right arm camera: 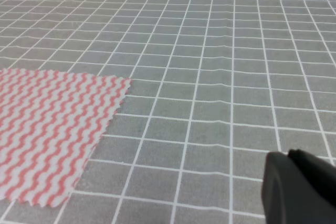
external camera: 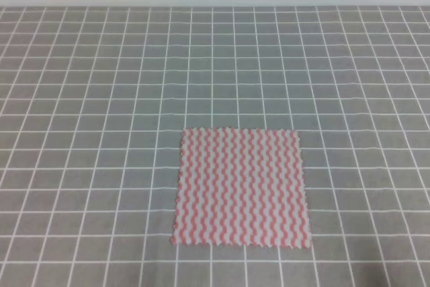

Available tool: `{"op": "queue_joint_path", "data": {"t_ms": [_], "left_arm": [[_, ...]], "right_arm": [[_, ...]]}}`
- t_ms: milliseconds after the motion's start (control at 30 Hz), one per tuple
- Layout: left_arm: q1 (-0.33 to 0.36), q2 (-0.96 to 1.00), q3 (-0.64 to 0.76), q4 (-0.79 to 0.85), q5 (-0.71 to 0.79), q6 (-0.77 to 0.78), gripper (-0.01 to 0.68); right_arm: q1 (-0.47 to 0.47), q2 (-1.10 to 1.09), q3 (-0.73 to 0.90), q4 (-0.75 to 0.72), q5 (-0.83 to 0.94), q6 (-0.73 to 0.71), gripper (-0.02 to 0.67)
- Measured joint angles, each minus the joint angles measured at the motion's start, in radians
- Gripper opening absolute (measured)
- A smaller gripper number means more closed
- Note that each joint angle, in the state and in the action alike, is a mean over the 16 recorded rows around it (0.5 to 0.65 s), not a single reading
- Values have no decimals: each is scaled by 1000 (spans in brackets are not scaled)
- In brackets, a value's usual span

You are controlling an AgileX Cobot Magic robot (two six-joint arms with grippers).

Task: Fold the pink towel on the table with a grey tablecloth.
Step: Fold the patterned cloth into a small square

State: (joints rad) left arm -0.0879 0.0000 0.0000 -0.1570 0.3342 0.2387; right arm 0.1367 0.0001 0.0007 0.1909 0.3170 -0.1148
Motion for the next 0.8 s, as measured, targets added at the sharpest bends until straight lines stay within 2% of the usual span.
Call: {"op": "queue_joint_path", "data": {"t_ms": [800], "left_arm": [[0,0,0,0,0,0,-4]], "right_arm": [[0,0,0,0,0,0,-17]]}}
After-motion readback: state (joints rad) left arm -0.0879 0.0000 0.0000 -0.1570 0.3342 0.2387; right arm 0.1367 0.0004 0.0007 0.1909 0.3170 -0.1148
